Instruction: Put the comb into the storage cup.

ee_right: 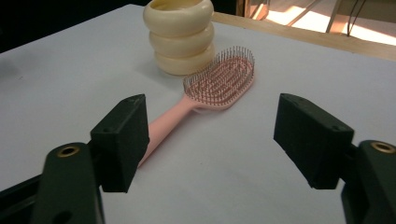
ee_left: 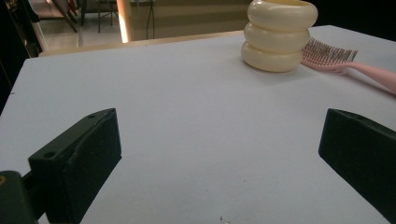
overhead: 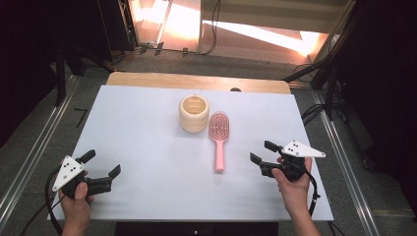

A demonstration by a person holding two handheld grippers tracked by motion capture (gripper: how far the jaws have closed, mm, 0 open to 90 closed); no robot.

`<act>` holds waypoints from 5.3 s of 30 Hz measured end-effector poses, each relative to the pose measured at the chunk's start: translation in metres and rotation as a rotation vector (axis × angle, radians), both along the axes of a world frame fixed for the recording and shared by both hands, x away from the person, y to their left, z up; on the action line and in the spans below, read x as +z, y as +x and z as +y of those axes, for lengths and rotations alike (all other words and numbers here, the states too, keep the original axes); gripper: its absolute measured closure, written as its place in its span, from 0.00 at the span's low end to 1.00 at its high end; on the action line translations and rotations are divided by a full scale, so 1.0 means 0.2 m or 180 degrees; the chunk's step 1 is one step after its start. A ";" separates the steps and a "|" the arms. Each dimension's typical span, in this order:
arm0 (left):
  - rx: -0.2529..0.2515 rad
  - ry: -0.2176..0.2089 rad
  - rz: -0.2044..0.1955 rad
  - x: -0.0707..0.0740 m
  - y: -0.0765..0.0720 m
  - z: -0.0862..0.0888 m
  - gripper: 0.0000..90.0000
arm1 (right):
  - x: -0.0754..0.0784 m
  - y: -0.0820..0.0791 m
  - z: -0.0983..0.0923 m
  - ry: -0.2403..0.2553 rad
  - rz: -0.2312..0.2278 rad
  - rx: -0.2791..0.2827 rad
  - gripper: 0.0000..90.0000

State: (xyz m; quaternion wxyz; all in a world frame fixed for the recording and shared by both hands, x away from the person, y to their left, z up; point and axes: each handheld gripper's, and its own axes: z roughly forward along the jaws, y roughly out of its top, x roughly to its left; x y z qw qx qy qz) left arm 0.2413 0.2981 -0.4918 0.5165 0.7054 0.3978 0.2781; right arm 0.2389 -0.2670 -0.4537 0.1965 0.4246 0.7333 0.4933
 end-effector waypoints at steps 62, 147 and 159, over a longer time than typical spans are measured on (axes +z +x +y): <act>-0.0036 0.0008 0.0002 0.00 0.00 0.00 0.00 | -0.24 0.25 0.62 -0.0733 0.0869 0.0802 0.98; -0.0053 0.0028 -0.0006 0.00 0.00 -0.01 0.00 | -0.25 0.27 0.48 -0.0684 0.1019 0.0553 0.98; -0.0054 0.0019 -0.0006 0.00 0.00 -0.01 0.00 | -0.25 0.26 0.31 -0.0760 0.1084 0.0369 0.98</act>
